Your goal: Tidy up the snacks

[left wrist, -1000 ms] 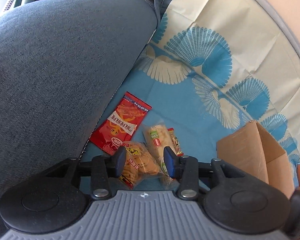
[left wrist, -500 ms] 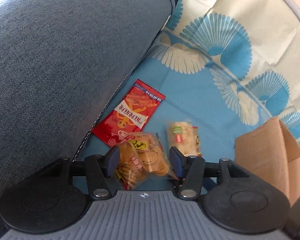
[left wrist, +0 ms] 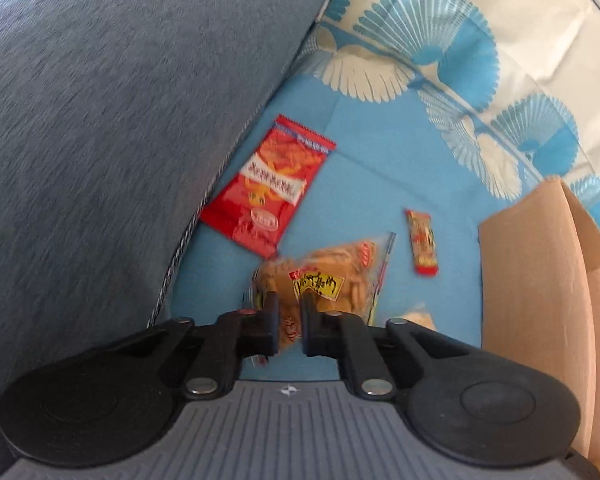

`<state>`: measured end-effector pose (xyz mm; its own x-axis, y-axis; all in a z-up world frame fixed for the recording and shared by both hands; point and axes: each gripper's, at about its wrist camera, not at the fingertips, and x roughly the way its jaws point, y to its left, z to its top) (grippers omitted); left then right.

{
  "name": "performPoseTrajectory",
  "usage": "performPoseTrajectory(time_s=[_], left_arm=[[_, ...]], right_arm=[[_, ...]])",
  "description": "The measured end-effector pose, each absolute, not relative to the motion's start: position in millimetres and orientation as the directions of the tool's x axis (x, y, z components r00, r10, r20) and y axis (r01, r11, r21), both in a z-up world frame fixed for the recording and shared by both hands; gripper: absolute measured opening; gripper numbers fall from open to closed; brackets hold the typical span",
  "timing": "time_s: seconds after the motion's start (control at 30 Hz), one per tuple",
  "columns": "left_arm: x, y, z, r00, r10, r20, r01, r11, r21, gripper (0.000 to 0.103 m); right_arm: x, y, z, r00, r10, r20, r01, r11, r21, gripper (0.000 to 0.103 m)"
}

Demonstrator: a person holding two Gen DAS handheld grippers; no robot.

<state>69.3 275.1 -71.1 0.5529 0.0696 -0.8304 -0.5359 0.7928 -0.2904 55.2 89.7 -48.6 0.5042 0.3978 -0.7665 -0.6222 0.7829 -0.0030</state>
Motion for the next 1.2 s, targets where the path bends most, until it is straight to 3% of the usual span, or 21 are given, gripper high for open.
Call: performPoseTrajectory(time_s=[0.2,0.3,0.37,0.53,0.63,0.87,1.2], left_arm=[[41.5,267.2,-67.2,0.540,0.005,-0.842,-0.478,0.825,-0.302,0.008],[30.6,264.6,-66.3,0.550,-0.088,-0.831,-0.440,0.815,-0.377,0.008],[27.2,261.0,-66.2,0.548,-0.116,-0.828,-0.422,0.817,-0.393,0.014],[25.5,257.4,-54.2,0.611,-0.013,-0.792,-0.424,0.839,-0.341,0.075],[33.5,254.9,-56.9,0.607,-0.014,-0.794,-0.438,0.828,-0.350,0.083],[65.1,240.6,-66.3,0.520,0.077,-0.851,-0.478,0.851,-0.215,0.091],[76.1,243.8,-79.7,0.460,0.091,-0.883,-0.517,0.836,-0.183,0.091]], right_arm=[[26.6,71.5,-42.6,0.436,0.398,-0.807,-0.655,0.755,0.019,0.039],[18.6,67.9,-44.9,0.402,0.390,-0.828,-0.665,0.747,0.029,0.041],[15.3,67.3,-45.3,0.392,0.393,-0.832,-0.672,0.740,0.033,0.042],[16.8,65.8,-42.6,0.431,0.409,-0.805,-0.654,0.755,0.033,0.055],[23.6,65.3,-46.5,0.420,0.408,-0.811,-0.641,0.765,0.053,0.061],[31.2,78.9,-65.8,0.379,0.379,-0.845,-0.646,0.762,0.052,0.066],[32.7,84.5,-74.4,0.362,0.355,-0.862,-0.652,0.757,0.038,0.064]])
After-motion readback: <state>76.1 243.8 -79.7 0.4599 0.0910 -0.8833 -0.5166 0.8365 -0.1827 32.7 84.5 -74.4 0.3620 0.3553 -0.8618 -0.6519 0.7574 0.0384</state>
